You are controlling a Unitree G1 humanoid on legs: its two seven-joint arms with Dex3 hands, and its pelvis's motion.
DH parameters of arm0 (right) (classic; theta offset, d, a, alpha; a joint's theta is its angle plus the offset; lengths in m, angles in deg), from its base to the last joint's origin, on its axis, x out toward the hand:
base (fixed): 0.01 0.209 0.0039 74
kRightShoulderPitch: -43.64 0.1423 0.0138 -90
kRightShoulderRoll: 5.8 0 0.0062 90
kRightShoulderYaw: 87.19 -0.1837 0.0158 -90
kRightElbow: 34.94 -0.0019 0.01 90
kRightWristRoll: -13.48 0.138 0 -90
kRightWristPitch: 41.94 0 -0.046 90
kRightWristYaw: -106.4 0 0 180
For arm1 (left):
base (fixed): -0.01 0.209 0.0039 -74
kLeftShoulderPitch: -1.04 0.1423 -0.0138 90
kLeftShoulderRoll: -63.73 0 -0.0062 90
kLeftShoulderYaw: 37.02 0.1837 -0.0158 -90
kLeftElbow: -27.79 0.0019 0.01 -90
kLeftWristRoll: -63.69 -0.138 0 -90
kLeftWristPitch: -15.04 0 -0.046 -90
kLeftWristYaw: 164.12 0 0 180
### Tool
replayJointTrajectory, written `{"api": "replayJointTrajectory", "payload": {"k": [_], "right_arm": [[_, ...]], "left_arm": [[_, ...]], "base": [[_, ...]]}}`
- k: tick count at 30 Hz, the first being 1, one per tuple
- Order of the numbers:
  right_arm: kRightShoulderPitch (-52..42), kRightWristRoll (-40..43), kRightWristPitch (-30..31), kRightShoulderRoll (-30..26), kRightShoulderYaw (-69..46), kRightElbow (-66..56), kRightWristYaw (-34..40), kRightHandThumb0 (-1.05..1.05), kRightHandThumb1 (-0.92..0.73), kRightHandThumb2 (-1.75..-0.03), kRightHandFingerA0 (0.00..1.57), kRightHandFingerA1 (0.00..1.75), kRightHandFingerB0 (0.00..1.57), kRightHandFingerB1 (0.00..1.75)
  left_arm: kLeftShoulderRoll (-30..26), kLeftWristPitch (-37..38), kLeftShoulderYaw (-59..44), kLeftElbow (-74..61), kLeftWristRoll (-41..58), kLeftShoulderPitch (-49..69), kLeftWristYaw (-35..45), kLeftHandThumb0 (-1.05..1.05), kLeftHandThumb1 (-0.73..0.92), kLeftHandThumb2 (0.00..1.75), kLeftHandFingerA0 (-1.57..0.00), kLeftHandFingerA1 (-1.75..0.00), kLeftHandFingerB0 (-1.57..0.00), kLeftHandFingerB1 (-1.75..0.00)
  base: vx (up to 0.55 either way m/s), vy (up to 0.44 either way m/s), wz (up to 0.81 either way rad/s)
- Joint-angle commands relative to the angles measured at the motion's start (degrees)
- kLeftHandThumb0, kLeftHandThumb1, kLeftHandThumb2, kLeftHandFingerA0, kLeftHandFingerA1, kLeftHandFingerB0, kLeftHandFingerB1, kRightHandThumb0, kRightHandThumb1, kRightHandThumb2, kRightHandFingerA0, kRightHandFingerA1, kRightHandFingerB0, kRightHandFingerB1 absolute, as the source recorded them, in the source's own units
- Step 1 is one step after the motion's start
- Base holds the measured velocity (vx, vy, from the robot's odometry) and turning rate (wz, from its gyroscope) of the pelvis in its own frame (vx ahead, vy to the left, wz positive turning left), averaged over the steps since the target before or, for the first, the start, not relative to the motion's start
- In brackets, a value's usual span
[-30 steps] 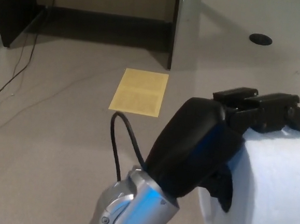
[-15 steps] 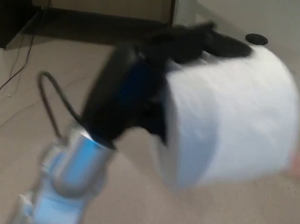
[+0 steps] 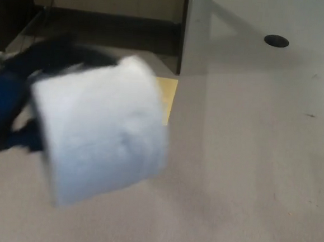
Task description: A person is holding a toilet paper roll and the robot extends its left hand to grab the roll by inserting its thumb into the gap in the middle and brings its hand down by its side. Then it extends its arm again to hand the toilet paper roll back to the person.
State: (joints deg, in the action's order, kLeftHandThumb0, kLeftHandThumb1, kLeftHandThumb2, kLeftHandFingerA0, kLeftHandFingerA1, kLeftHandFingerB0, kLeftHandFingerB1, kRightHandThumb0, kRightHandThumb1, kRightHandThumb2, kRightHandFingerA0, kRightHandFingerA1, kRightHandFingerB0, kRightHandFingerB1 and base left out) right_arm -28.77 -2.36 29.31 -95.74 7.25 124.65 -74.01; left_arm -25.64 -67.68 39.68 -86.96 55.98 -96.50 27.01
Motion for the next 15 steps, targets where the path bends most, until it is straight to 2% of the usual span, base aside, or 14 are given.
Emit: {"api": "replayJointTrajectory", "payload": {"k": [1, 3, 4, 8, 9, 11, 14, 15], "right_arm": [[-0.2, 1.0, -0.2, -1.4, -0.6, -1.0, 0.7, -0.41, -0.62, -0.59, 0.76, 0.62, 0.61, 0.44], [0.7, 1.0, 0.0, -1.6, -0.8, -1.0, 0.5, -0.42, -0.62, -0.58, 0.81, 0.67, 0.62, 0.44], [0.8, 0.7, 0.0, -1.9, -0.4, -1.0, 0.1, -0.41, -0.62, -0.59, 0.82, 0.67, 0.63, 0.44], [-1.0, 0.1, -0.9, -2.0, 0.2, -1.1, 0.7, -0.4, -0.62, -0.59, 0.82, 0.67, 0.64, 0.45], [-1.7, -0.1, -1.6, -2.1, 0.4, -0.8, 0.5, -0.41, -0.62, -0.59, 0.82, 0.68, 0.65, 0.45], [-2.6, -0.8, -1.4, -2.6, 1.1, -0.4, 0.6, -0.41, -0.63, -0.6, 0.79, 0.61, 0.64, 0.43], [-5.0, -0.7, -1.4, -2.9, 1.2, 0.0, 0.7, -0.4, -0.61, -0.59, 0.8, 0.6, 0.64, 0.44], [-7.0, -1.0, -2.5, -3.1, 1.6, 0.3, 0.8, -0.41, -0.62, -0.59, 0.8, 0.63, 0.63, 0.43]], "left_arm": [[0.4, 8.7, -5.0, 6.8, 5.9, 7.7, -0.6, 0.06, 0.77, 0.7, -1.0, -1.15, -0.84, -0.92], [0.5, 11.1, -5.9, 10.4, 7.1, 8.8, -0.5, 0.07, 0.8, 0.68, -0.97, -1.21, -0.81, -0.95], [1.3, 11.4, -7.0, 13.6, 8.0, 10.8, -0.8, 0.01, 0.83, 0.64, -0.98, -1.21, -0.81, -0.96], [0.6, 21.1, -8.7, 25.2, 4.1, 16.7, -3.0, 0.08, 0.78, 0.71, -0.97, -1.17, -0.8, -0.95], [0.1, 25.7, -8.9, 32.2, 3.6, 17.8, -3.4, 0.08, 0.79, 0.7, -0.98, -1.17, -0.8, -0.96], [-0.6, 26.1, -8.1, 40.8, 0.0, 19.3, -6.6, 0.01, 0.77, 0.73, -1.0, -1.18, -0.82, -0.96], [-2.7, 25.9, -6.0, 49.6, -6.3, 22.5, -12.0, -0.01, 0.8, 0.67, -0.95, -1.18, -0.83, -0.93], [-4.1, 25.9, -4.2, 55.2, -9.7, 25.0, -15.5, -0.06, 0.79, 0.65, -0.94, -1.14, -0.83, -0.84]], "base": [[0.0, 0.0, 0.0], [0.0, 0.0, 0.0], [0.0, 0.0, 0.0], [0.0, 0.0, 0.0], [0.0, 0.0, 0.0], [0.0, 0.0, 0.0], [0.0, 0.0, 0.0], [0.0, 0.0, 0.0]]}}
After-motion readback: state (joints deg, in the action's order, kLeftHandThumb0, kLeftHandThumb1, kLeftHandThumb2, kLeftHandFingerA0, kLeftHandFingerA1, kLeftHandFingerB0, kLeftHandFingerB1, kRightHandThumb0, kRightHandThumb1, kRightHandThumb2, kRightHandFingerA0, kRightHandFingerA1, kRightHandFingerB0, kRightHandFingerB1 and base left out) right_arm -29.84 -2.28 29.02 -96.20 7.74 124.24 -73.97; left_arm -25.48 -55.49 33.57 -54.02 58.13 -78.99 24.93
